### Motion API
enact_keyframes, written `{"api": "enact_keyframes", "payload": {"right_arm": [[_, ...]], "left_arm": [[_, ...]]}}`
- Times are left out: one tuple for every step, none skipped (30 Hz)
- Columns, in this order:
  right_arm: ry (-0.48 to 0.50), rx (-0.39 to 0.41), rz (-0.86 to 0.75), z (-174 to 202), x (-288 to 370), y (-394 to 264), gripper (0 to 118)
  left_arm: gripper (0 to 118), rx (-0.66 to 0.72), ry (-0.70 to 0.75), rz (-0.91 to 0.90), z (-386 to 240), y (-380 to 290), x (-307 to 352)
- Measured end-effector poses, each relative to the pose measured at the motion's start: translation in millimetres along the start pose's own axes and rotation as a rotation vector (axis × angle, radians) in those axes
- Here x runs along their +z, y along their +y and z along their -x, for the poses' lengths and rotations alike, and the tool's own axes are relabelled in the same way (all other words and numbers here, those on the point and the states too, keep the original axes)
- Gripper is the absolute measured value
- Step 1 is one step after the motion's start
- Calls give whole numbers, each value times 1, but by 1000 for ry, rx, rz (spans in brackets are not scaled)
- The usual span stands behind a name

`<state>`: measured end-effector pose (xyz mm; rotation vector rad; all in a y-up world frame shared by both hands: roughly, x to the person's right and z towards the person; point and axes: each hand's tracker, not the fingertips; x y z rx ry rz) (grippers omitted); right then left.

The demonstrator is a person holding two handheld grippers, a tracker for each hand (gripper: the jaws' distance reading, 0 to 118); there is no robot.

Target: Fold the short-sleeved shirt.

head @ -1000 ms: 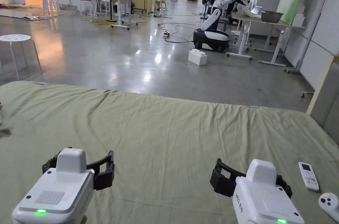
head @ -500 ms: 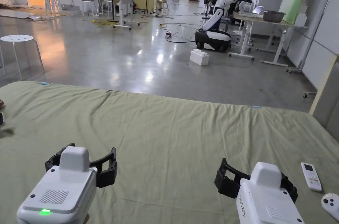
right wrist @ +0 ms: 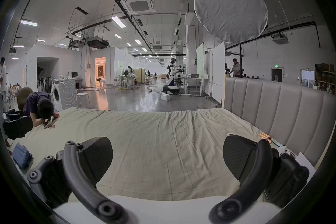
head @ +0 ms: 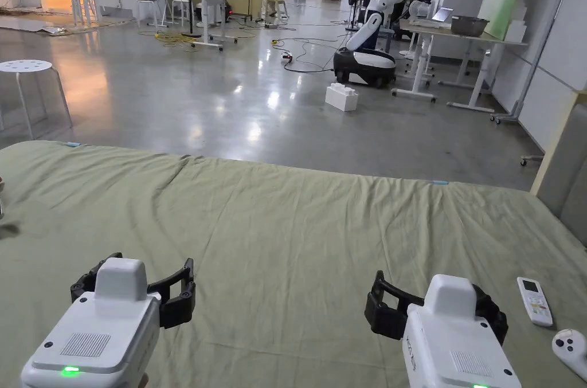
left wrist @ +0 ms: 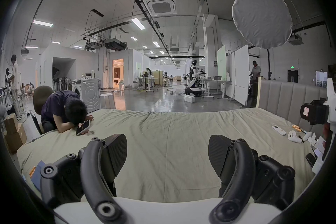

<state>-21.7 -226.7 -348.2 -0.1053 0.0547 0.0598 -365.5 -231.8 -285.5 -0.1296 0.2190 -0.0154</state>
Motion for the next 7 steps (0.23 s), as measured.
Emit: {"api": "enact_keyframes", "payload": {"right_arm": [[1, -1, 3, 0, 0, 0, 118], [1, -2, 4, 0, -1, 0, 118], [2, -3, 5, 1, -1, 0, 118], [2, -4, 5, 1, -1, 0, 118], [1, -7, 5, 1, -1, 0, 118], [2, -10, 7, 1, -1, 0, 118], [3, -13, 9, 0, -1, 0, 118]], "left_arm": [[92, -2, -2, 1, 0, 0, 0], [92, -2, -4, 1, 0, -1, 0], [92, -3, -5, 0, 0, -1, 0], [92, -4, -6, -1, 0, -1, 0], [93, -4, -7, -3, 0, -1, 0], [93, -4, -7, -3, 0, -1, 0], [93, -4, -6, -2, 0, 0, 0]]}}
